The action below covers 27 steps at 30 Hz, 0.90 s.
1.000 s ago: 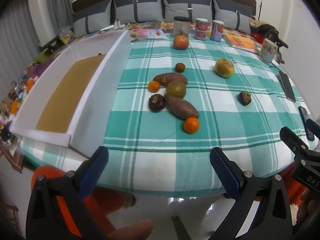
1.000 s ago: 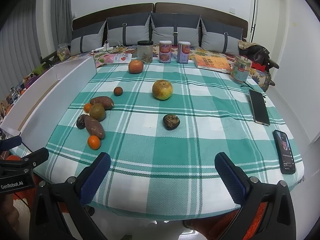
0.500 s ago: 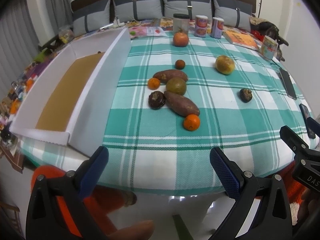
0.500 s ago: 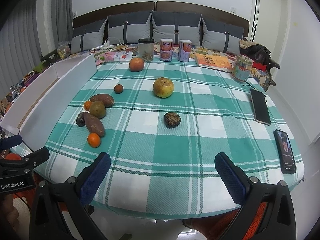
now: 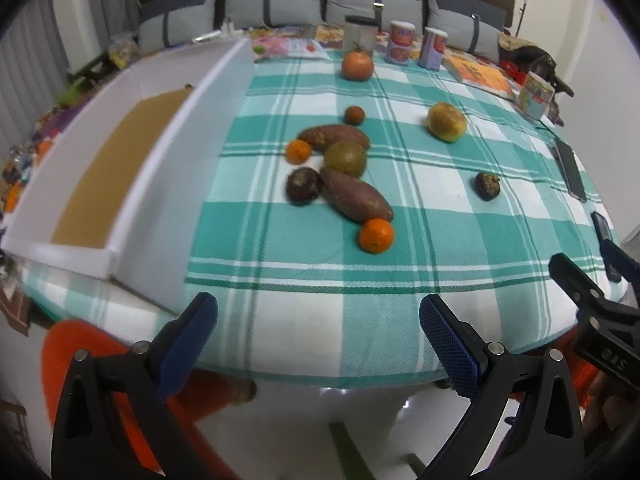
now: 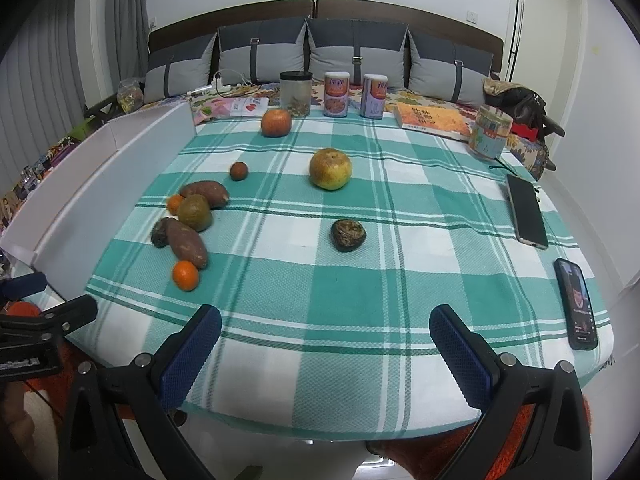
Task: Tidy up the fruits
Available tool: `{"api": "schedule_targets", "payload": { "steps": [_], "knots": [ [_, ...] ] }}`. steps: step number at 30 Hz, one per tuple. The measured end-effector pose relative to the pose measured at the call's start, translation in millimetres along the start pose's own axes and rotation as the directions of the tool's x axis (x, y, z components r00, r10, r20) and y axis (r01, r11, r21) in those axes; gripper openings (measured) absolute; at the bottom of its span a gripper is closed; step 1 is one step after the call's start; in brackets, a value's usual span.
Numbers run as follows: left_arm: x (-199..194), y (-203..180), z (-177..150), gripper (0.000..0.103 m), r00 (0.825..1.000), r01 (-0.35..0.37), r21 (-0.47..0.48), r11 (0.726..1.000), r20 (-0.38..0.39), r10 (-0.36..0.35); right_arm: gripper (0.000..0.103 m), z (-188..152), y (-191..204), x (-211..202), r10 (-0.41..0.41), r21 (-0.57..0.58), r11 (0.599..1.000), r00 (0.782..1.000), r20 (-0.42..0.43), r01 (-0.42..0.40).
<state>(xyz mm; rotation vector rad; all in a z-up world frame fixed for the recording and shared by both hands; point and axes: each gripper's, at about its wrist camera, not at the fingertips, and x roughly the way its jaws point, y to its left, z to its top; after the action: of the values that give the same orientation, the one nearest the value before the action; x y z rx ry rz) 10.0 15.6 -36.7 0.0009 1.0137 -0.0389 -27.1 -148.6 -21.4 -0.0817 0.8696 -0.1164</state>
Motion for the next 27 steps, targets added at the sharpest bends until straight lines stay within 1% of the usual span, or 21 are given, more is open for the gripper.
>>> {"api": "schedule_targets", "payload": {
  "steps": [2,3,6,8,11,13,14,16,22,26,27],
  "knots": [
    [12.1,-6.2,0.9,0.102,1.000,-0.009,0.023,1.000,-0.007,0.010,0.103,-1.6,-6.2,16.6,0.006,0.019,1.000,0.999,-0.033,-0.005],
    [24.1,-10.1,2.0,0.102,1.000,-0.005,0.033,0.999,-0.021,0.006,0.103,-2.8,-10.5,30.1,0.013,0.037,0.999,0.998,-0.064,-0.010],
    [56.3,-13.6,4.5,0.101,0.997,0.019,0.017,1.000,-0.074,-0.018,0.103,-9.2,-19.8,69.7,0.038,0.075,0.997,0.985,-0.168,-0.025],
    [74.1,-15.1,4.9,0.101,0.996,0.009,0.012,1.000,-0.091,-0.008,0.103,-13.2,-21.6,85.9,0.035,0.079,0.997,0.979,-0.201,-0.020],
    [90.1,-18.5,3.4,0.101,0.995,-0.020,0.041,0.999,-0.095,0.023,0.103,-19.1,-20.4,100.4,0.009,0.047,0.999,0.979,-0.202,0.001],
    [102.0,-18.6,0.0,0.102,0.992,-0.035,0.054,0.998,-0.119,0.041,0.103,-22.7,-20.1,105.5,0.006,0.032,0.999,0.979,-0.202,0.001],
    [105.1,-17.6,-1.0,0.103,0.991,-0.031,0.050,0.998,-0.125,0.037,0.103,-24.9,-20.1,107.4,0.006,0.026,1.000,0.979,-0.204,0.000],
    [104.7,-14.8,-2.6,0.103,0.994,-0.011,0.031,0.999,-0.110,0.015,0.103,-29.2,-20.8,110.8,0.007,0.010,1.000,0.980,-0.198,-0.005],
    [102.7,-14.5,-6.3,0.103,0.997,-0.007,0.032,0.999,-0.079,0.010,0.103,-27.1,-22.0,117.8,0.036,0.002,0.999,0.988,-0.150,-0.036],
    [99.9,-12.0,-13.3,0.103,1.000,0.006,0.050,0.999,-0.010,-0.005,0.103,-28.2,-21.4,117.3,0.037,0.003,0.999,0.990,-0.138,-0.037],
    [97.9,-11.1,-15.9,0.103,1.000,0.010,0.055,0.998,-0.006,-0.010,0.103,-28.3,-20.9,117.3,0.036,0.003,0.999,0.990,-0.138,-0.036]
  ]
}}
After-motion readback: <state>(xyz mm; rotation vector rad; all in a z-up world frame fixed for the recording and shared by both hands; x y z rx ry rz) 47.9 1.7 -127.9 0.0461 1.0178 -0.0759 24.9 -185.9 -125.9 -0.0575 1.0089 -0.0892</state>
